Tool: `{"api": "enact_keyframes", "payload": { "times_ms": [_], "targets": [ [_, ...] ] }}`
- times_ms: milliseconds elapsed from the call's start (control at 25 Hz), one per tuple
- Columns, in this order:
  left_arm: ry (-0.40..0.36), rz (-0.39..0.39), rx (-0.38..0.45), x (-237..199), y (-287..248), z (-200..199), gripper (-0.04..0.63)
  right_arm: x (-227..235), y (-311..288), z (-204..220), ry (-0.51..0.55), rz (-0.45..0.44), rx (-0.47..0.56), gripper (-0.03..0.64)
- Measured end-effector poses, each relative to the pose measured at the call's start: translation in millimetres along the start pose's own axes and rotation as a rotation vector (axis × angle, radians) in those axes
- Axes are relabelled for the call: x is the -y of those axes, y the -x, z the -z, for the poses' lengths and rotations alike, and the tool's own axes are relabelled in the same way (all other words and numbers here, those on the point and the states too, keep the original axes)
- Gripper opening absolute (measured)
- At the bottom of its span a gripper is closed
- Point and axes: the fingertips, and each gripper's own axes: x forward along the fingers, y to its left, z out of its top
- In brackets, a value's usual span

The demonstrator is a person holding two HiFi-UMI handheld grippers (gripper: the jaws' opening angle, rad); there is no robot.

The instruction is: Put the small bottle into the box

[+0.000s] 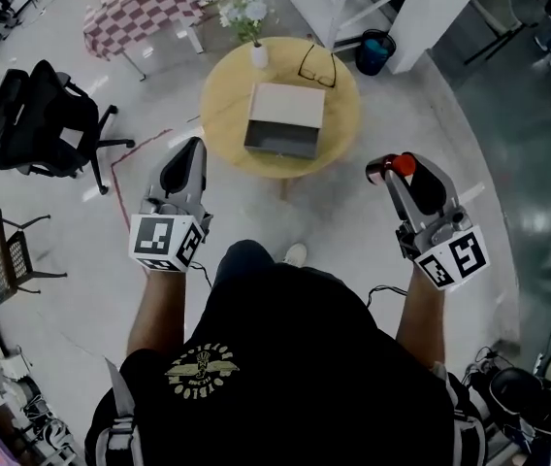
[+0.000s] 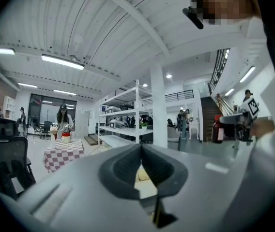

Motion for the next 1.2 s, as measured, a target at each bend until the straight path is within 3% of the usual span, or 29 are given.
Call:
{"api": "enact_keyframes", "payload": {
  "times_ms": [480,880,1200],
  "targets": [
    [0.025,-0.08,-0.03,-30,-5,13,0.0,10,-36,-4,0.015,-0.053,-0.021,0.15],
    [0.008,-0.009,-0.045,-54,-50,19,0.0,15,-76,19,-0.022,-0.008,-0.053,0.15],
    [-0.015,0.102,-0.042,-69,-100,11,0.0,26,-117,23,-0.023,0.059,-0.06,0.15]
  ]
}}
